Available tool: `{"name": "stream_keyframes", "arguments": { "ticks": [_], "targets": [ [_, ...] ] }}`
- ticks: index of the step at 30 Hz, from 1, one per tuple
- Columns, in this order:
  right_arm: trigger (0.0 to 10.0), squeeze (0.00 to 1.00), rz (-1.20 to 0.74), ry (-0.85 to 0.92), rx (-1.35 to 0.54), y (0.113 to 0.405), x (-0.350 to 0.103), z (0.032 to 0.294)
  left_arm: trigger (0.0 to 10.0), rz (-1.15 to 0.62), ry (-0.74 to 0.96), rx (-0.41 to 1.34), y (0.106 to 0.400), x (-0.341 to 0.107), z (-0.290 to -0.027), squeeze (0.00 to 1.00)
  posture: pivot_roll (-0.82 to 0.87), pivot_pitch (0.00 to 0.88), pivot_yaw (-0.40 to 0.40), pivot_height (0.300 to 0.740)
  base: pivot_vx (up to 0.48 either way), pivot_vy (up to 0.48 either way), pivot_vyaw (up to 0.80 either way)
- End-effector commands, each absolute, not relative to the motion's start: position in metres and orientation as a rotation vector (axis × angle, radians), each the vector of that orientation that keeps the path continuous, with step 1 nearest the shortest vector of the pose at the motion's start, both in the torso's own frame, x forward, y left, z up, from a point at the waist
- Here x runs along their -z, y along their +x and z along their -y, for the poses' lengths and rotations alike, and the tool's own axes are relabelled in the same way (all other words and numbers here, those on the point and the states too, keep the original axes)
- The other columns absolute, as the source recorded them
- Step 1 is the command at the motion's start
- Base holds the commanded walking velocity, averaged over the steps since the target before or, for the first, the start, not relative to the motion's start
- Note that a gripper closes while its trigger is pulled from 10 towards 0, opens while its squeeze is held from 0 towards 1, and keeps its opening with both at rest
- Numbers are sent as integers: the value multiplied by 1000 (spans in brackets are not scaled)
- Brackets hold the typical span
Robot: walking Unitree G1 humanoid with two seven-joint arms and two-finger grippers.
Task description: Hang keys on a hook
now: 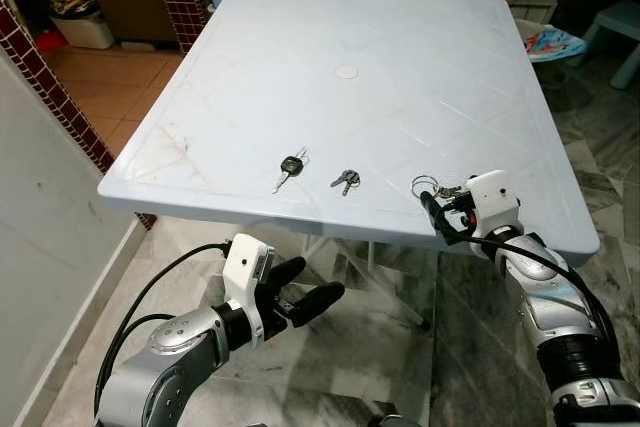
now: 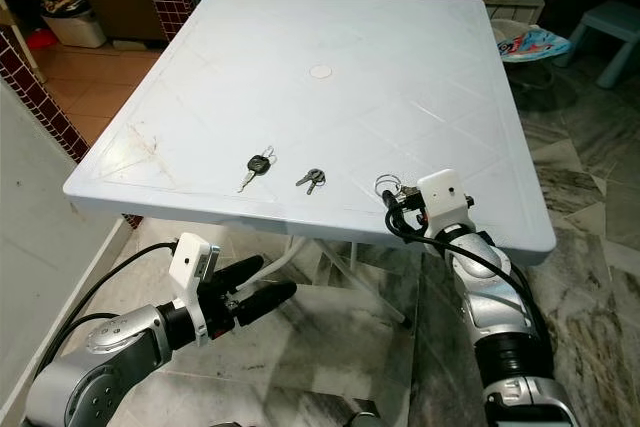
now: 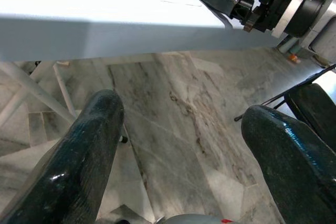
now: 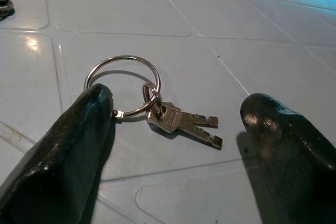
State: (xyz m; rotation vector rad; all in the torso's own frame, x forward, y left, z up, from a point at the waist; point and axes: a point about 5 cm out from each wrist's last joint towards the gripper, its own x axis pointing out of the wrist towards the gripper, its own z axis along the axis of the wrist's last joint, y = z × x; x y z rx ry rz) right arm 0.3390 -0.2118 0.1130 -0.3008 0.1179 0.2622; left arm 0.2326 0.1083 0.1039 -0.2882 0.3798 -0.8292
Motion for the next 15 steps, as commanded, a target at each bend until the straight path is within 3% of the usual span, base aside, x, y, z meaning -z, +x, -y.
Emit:
{"name": "stream_keyframes", "arguments": {
  "ticks": [1,2,3,4,5,6,9,11,13,14,15],
  "targets": [
    [10000,0,-186,-280,-295,335,-99,213,10000,-382,-286,838,230,-105,-110,0,-23,150,58,740,0,0,0],
    [10000,0,-186,-280,-295,335,-99,213,10000,-382,-286,838,230,-105,-110,0,-23,150,58,740,0,0,0],
    [9333,0,-188,-271,-307,336,-99,213,10000,-383,-286,838,229,-105,-110,0,-23,150,58,740,0,0,0],
    [3843,0,-187,-257,-324,337,-98,212,10000,-385,-285,838,229,-105,-110,0,-22,149,59,740,0,0,0],
    [3843,0,-190,-241,-336,337,-97,211,10000,-386,-283,838,229,-105,-110,0,-22,149,59,740,0,0,0],
    [3216,0,-192,-231,-344,337,-97,210,10000,-386,-283,838,229,-105,-110,0,-22,149,59,740,0,0,0],
    [3176,0,-189,-226,-363,337,-97,208,10000,-387,-281,838,229,-105,-110,0,-22,149,59,740,0,0,0],
    [1569,0,-191,-212,-377,336,-95,207,10000,-388,-282,838,229,-105,-110,0,-22,149,59,740,0,0,0],
    [1098,0,-193,-191,-399,334,-93,205,10000,-388,-282,838,229,-105,-109,0,-24,149,59,740,0,0,0],
    [118,0,-195,-194,-411,333,-92,204,10000,-389,-283,839,229,-105,-109,0,-24,149,59,740,0,0,0],
    [118,0,-195,-194,-411,333,-92,204,10000,-389,-283,839,229,-105,-109,0,-24,149,59,740,0,0,0]
  ]
}}
